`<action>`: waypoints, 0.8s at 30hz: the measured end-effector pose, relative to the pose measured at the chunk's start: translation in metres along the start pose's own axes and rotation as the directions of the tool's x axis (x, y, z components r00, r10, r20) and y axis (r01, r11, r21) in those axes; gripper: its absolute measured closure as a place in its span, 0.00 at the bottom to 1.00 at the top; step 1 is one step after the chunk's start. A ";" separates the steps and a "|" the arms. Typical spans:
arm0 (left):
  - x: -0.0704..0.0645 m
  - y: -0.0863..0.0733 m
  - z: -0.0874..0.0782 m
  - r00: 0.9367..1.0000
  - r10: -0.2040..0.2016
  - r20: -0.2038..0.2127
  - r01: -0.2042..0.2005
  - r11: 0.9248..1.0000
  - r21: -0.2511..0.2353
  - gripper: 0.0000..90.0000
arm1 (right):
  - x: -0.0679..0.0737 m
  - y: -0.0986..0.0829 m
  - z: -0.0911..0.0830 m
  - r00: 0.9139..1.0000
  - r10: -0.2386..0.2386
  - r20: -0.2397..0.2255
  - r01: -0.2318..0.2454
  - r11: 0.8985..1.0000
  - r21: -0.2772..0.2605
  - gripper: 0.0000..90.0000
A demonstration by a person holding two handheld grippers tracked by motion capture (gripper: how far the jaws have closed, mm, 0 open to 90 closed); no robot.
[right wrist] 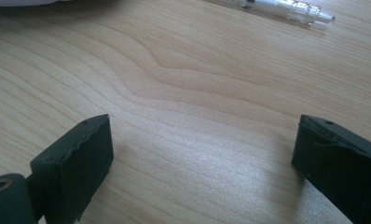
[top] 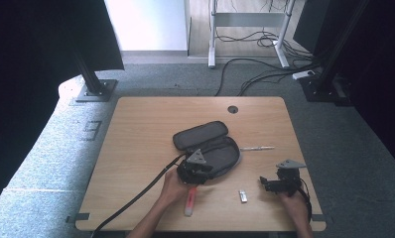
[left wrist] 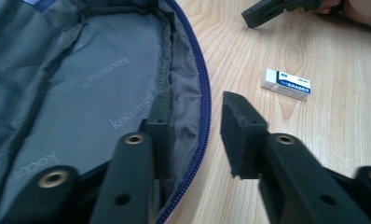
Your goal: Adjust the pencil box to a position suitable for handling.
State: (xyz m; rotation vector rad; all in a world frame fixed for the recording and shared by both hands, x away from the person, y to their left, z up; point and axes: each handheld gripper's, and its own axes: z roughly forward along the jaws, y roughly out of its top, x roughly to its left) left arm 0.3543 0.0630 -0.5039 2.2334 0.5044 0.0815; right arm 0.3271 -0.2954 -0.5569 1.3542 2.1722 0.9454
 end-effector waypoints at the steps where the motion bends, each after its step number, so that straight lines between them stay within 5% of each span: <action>1: 0.000 0.000 -0.001 1.000 0.000 -0.004 0.000 1.000 0.000 0.68 | 0.000 0.000 0.000 1.000 0.000 0.000 0.000 1.000 0.000 0.05; 15: -0.004 -0.001 -0.016 0.998 -0.001 -0.057 0.002 1.000 0.027 0.39 | 0.000 0.000 0.000 1.000 0.000 0.002 0.000 1.000 0.000 0.05; 24: -0.004 -0.005 -0.028 0.998 -0.016 -0.062 0.017 1.000 0.019 0.30 | 0.000 0.000 0.000 1.000 0.000 0.002 0.000 1.000 0.000 0.05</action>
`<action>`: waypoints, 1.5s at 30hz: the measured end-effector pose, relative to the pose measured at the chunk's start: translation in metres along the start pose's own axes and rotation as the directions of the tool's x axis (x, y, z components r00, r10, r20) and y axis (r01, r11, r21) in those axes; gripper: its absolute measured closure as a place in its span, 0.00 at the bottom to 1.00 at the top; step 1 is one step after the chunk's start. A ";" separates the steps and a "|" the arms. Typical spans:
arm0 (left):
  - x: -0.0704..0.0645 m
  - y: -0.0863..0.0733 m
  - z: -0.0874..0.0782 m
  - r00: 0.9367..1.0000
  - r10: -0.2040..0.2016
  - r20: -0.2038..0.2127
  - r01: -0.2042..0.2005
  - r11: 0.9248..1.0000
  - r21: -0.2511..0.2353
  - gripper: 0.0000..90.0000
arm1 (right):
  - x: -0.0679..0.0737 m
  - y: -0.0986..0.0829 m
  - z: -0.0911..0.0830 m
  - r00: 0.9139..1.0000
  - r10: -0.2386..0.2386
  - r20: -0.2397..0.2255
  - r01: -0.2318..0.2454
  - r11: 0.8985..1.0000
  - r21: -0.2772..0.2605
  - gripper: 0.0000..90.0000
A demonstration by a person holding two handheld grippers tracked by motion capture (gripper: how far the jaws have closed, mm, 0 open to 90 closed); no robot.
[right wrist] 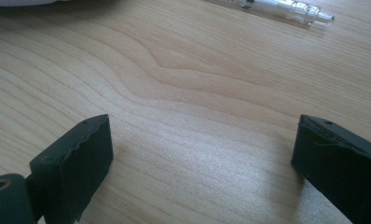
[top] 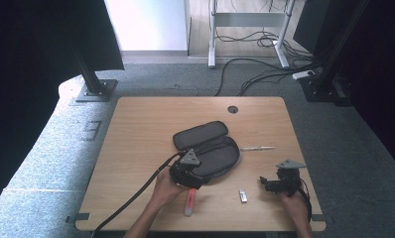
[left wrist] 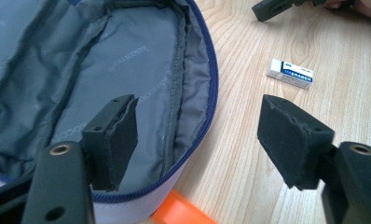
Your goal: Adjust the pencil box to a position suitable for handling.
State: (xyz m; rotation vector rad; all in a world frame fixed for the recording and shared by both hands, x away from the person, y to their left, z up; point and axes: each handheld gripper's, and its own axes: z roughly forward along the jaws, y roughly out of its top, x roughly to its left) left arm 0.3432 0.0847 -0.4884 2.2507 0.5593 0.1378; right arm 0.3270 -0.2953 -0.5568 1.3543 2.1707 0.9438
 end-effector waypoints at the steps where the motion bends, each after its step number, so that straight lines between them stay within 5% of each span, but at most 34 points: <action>1: 0.001 -0.001 -0.002 1.000 -0.002 0.001 0.002 1.000 -0.002 0.30 | 0.000 0.000 0.000 1.000 0.000 0.000 0.000 1.000 0.000 0.05; 24: 0.010 -0.022 -0.047 0.995 -0.052 -0.080 0.049 0.998 -0.035 0.14 | 0.000 0.000 0.000 1.000 0.001 0.001 -0.001 1.000 -0.001 0.05; 45: 0.015 -0.062 -0.066 0.979 -0.117 -0.167 0.113 0.993 -0.034 0.00 | 0.000 0.000 0.000 1.000 0.001 0.000 -0.001 1.000 0.000 0.05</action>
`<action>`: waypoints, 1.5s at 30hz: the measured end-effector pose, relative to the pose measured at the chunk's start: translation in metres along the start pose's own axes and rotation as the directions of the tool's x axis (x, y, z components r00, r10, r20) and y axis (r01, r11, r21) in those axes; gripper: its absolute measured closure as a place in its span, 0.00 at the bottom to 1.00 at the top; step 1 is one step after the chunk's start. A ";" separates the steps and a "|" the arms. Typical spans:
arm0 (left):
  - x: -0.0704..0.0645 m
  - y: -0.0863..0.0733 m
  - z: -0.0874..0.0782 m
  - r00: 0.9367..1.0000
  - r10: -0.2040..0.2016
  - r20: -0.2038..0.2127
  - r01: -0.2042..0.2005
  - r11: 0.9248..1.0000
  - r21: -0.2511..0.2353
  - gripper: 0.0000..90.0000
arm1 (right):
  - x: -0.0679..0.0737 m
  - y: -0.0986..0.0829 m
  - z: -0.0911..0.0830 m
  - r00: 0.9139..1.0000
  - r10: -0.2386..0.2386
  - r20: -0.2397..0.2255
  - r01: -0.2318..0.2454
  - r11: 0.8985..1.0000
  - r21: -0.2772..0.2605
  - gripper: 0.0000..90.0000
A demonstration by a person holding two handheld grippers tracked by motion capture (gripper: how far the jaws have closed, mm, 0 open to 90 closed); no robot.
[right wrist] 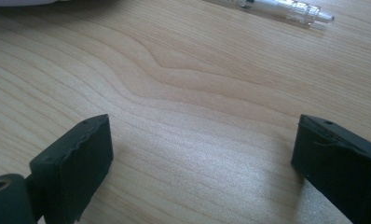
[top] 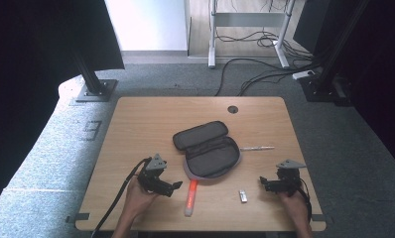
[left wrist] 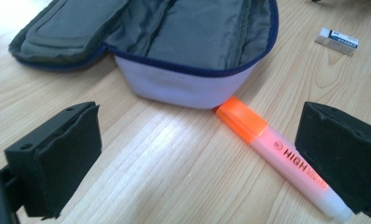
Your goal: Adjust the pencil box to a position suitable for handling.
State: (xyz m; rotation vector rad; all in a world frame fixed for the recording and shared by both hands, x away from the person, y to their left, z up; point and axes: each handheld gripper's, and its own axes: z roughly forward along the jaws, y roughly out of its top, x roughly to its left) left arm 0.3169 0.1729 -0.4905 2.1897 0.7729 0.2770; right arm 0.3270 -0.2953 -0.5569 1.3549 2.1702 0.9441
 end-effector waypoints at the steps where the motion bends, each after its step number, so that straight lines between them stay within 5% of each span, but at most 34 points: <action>1: 0.001 -0.003 -0.001 1.000 0.001 -0.011 -0.001 1.000 0.001 0.00 | 0.000 0.000 0.000 1.000 0.000 0.001 0.000 1.000 -0.001 0.05; 26: 0.020 -0.057 0.002 0.993 -0.064 -0.100 0.069 0.997 0.044 0.00 | 0.002 0.001 0.002 1.000 0.003 0.000 -0.003 1.000 0.016 0.00; 34: 0.021 -0.065 0.013 0.991 -0.058 -0.122 0.071 0.992 0.105 0.00 | 0.002 0.001 0.002 1.000 0.003 0.000 -0.003 1.000 0.016 0.00; 45: 0.020 -0.065 0.014 0.989 -0.065 -0.134 0.080 0.991 0.106 0.00 | 0.002 0.001 0.002 1.000 0.002 0.000 -0.002 1.000 0.016 0.00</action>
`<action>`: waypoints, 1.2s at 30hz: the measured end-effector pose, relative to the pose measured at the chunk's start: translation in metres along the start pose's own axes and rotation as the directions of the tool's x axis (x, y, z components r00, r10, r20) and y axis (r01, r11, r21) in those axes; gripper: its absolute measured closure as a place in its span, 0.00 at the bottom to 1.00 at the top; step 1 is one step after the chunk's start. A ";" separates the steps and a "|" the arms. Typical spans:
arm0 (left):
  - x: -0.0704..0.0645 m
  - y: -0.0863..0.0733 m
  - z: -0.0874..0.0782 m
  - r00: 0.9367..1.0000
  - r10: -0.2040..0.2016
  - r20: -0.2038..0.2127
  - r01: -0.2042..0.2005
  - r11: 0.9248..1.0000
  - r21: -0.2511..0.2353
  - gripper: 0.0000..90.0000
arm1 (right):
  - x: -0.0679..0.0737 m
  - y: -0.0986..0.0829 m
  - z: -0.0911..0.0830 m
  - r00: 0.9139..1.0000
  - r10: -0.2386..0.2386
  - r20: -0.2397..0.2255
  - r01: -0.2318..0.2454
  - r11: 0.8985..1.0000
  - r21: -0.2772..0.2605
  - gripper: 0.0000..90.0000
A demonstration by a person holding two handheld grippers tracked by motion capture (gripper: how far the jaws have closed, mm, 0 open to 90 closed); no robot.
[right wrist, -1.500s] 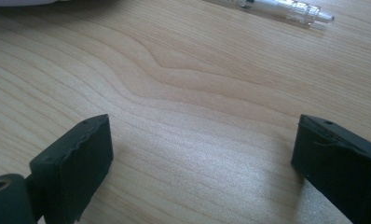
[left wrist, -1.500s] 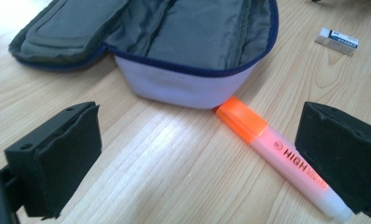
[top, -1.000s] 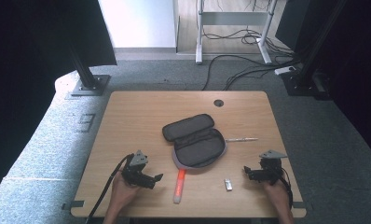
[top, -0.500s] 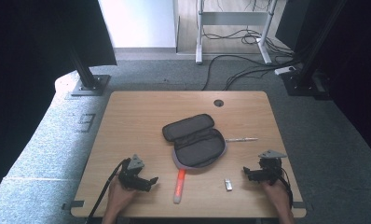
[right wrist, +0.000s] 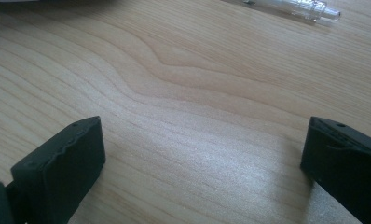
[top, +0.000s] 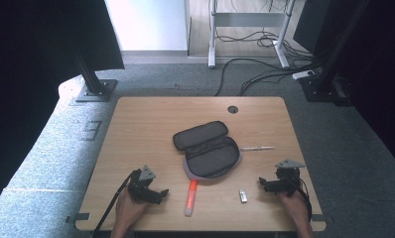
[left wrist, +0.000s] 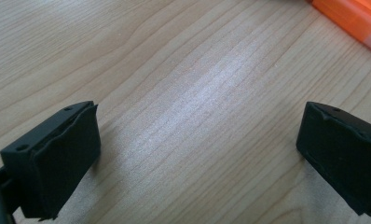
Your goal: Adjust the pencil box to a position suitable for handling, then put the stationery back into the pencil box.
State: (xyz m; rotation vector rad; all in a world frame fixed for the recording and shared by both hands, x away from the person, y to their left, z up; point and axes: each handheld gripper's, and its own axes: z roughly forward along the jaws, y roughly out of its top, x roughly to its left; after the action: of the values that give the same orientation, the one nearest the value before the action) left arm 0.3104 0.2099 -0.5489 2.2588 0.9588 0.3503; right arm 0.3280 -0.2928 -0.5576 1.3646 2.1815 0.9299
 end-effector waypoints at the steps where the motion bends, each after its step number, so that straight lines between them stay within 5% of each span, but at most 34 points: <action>1: 0.000 0.000 0.000 1.000 0.000 0.000 0.000 1.000 0.000 0.00 | 0.000 0.000 0.000 1.000 0.000 0.000 0.000 1.000 0.000 0.00; 20: 0.000 0.000 0.000 1.000 -0.004 -0.004 0.004 1.000 -0.001 0.00 | 0.001 -0.002 -0.003 1.000 -0.018 -0.020 0.018 1.000 0.004 0.00; 36: 0.000 0.000 0.000 1.000 -0.004 -0.004 0.004 1.000 -0.001 0.00 | 0.022 0.007 -0.020 0.994 -0.072 -0.084 0.069 0.997 -0.034 0.02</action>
State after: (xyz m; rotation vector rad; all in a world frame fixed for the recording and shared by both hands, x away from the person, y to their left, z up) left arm 0.3105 0.2100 -0.5490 2.2557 0.9651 0.3531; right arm 0.3095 -0.2776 -0.5382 1.2468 2.2522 1.0085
